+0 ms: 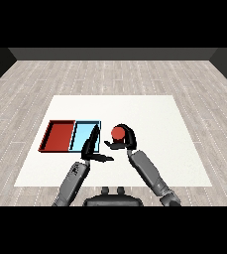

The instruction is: Pick the red can and put it in the red box

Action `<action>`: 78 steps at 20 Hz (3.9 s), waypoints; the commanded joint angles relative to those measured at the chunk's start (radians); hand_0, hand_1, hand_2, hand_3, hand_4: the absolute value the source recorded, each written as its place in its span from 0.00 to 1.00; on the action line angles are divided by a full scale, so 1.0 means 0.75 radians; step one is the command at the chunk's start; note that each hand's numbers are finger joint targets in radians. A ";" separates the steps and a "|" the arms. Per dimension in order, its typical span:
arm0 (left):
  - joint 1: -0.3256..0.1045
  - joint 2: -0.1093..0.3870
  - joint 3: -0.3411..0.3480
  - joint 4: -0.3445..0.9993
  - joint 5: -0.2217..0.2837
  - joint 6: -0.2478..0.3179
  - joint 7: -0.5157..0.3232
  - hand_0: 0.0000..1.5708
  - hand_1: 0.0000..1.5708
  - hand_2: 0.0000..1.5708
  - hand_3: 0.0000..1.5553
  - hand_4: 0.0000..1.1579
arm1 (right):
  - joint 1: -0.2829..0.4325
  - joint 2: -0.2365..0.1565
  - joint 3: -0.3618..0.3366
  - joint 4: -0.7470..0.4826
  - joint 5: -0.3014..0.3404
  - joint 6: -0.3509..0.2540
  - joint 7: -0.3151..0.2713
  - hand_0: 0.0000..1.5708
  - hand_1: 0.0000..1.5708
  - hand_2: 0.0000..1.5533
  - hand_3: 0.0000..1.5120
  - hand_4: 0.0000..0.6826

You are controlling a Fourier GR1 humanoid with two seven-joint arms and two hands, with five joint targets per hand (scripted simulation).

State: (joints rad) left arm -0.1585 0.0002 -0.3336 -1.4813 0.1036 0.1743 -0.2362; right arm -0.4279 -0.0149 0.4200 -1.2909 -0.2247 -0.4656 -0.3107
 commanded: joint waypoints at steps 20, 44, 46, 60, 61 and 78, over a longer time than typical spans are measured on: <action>-0.192 0.000 -0.223 0.388 0.283 0.134 -0.189 0.00 0.00 0.00 0.00 0.00 | -0.145 0.020 0.194 -0.008 -0.152 -0.185 0.049 0.92 0.92 0.92 0.91 0.92; -0.283 0.001 -0.199 0.482 0.294 0.434 -0.074 1.00 1.00 0.95 0.89 0.79 | -0.205 0.019 0.384 0.047 -0.282 -0.267 -0.040 0.97 0.97 0.94 0.91 0.92; -0.394 0.001 -0.198 0.481 0.279 0.524 0.011 0.96 0.96 0.94 0.89 0.76 | -0.145 0.019 0.312 0.052 -0.233 -0.202 -0.046 0.99 0.99 0.94 0.92 0.90; -0.309 0.001 -0.192 0.399 0.217 0.642 -0.113 1.00 1.00 0.97 0.94 0.97 | -0.156 0.014 0.255 0.060 -0.173 -0.131 -0.033 0.00 0.00 0.00 0.00 0.00; -0.308 0.000 -0.192 0.397 0.216 0.642 -0.112 1.00 1.00 0.97 0.94 0.97 | -0.126 0.019 0.298 0.008 -0.129 -0.173 0.023 0.00 0.00 0.00 0.00 0.00; -0.250 0.000 -0.164 0.435 0.191 0.643 -0.142 1.00 1.00 1.00 0.96 0.99 | -0.025 -0.069 0.109 -0.257 -0.033 -0.133 0.102 0.00 0.00 0.00 0.00 0.00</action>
State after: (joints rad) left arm -0.3474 0.0001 -0.4851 -1.1796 0.2385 0.6376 -0.3118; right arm -0.4896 -0.0305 0.5320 -1.3828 -0.2809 -0.5532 -0.2650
